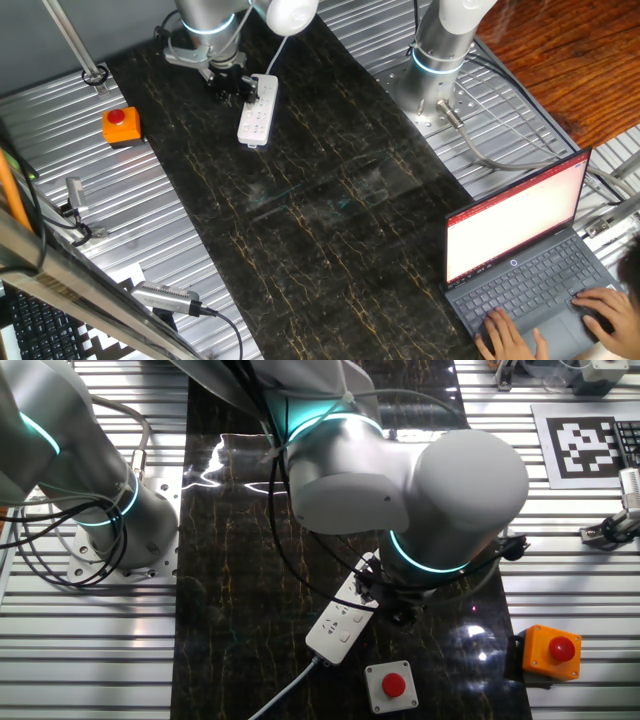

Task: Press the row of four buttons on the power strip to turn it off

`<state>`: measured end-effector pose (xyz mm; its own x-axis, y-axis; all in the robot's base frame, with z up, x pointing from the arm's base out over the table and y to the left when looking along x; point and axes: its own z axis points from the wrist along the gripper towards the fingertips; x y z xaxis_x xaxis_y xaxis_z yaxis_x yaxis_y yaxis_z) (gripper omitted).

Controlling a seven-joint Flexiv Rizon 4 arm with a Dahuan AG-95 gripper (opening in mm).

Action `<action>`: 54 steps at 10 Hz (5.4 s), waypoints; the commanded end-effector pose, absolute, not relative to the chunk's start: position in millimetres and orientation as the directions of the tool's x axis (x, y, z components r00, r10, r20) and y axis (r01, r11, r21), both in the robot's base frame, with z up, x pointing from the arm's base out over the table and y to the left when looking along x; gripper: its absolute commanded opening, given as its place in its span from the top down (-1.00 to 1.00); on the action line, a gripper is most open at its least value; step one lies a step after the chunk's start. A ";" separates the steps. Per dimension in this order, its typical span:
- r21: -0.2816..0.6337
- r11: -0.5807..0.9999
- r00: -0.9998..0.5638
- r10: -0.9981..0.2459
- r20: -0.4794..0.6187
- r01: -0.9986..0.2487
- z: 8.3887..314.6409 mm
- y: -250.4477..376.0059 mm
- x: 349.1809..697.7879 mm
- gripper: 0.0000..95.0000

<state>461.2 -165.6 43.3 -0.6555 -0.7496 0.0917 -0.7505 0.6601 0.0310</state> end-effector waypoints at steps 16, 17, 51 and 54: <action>0.027 0.655 -0.651 -0.754 0.087 -0.755 45.3 -151.6 474.0 0.20; 0.026 0.656 -0.652 -0.754 0.087 -0.755 45.0 -147.9 475.6 0.20; 0.054 0.634 -0.630 -0.773 0.071 -0.772 33.5 -123.8 492.2 0.20; 0.046 0.635 -0.632 -0.772 0.068 -0.771 20.6 -120.8 495.1 0.20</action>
